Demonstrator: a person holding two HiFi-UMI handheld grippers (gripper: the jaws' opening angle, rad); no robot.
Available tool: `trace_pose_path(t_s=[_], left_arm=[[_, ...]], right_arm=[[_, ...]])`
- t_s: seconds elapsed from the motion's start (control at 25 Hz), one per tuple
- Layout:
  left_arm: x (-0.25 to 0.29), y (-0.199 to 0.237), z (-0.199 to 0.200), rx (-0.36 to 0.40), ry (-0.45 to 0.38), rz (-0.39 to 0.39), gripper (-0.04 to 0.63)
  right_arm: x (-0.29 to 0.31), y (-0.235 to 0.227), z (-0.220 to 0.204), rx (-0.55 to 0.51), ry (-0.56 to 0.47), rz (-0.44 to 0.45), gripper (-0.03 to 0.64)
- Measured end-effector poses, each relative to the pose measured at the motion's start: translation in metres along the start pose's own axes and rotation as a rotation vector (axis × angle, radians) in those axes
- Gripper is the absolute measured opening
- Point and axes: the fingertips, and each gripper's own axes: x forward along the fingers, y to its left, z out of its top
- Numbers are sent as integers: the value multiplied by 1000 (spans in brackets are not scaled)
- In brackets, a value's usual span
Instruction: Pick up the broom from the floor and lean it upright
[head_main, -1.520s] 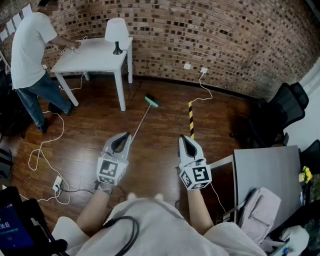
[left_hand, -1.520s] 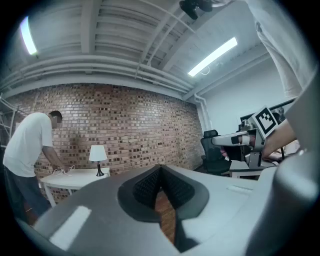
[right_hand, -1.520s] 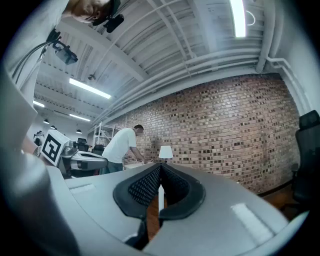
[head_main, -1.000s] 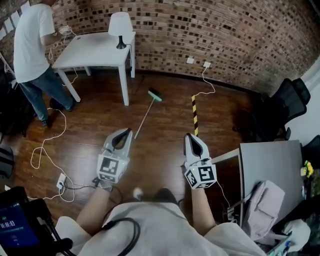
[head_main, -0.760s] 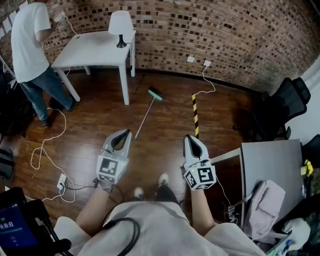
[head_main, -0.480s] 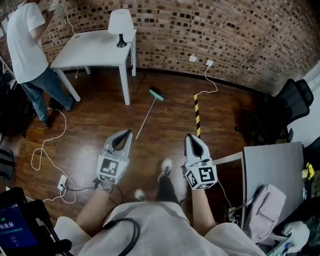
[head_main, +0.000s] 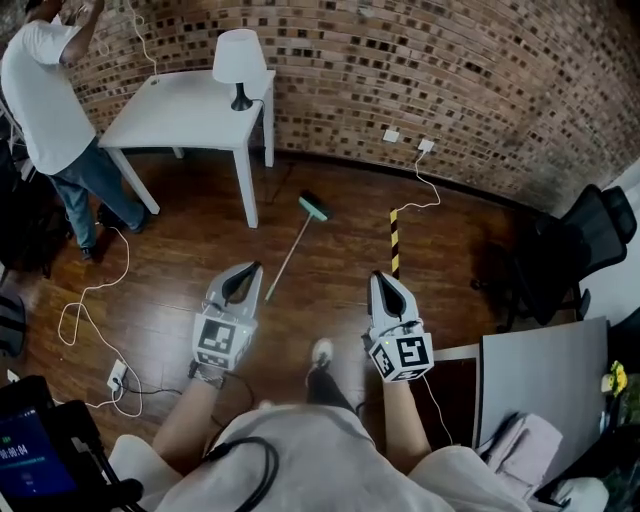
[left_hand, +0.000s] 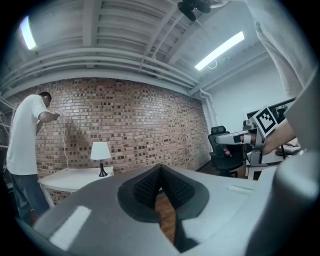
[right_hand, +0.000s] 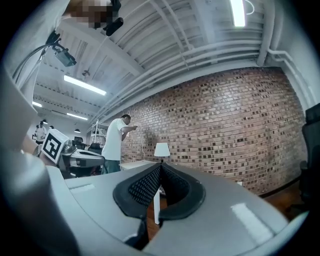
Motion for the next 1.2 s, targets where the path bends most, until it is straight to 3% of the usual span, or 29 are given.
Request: trace_pose_path(t_s=[0.24,0.68,1.2], left_arm=[[54,0,13,10,-9,11,-2],[127,3,27,-14,1,98,0],[172,3,37,-1,5,119,0]], right_arm=[[36,-45,14,4,-37,19,12],[81,-112,24,13,-41,106,12],[122,-146,29,23,-54,176,12]])
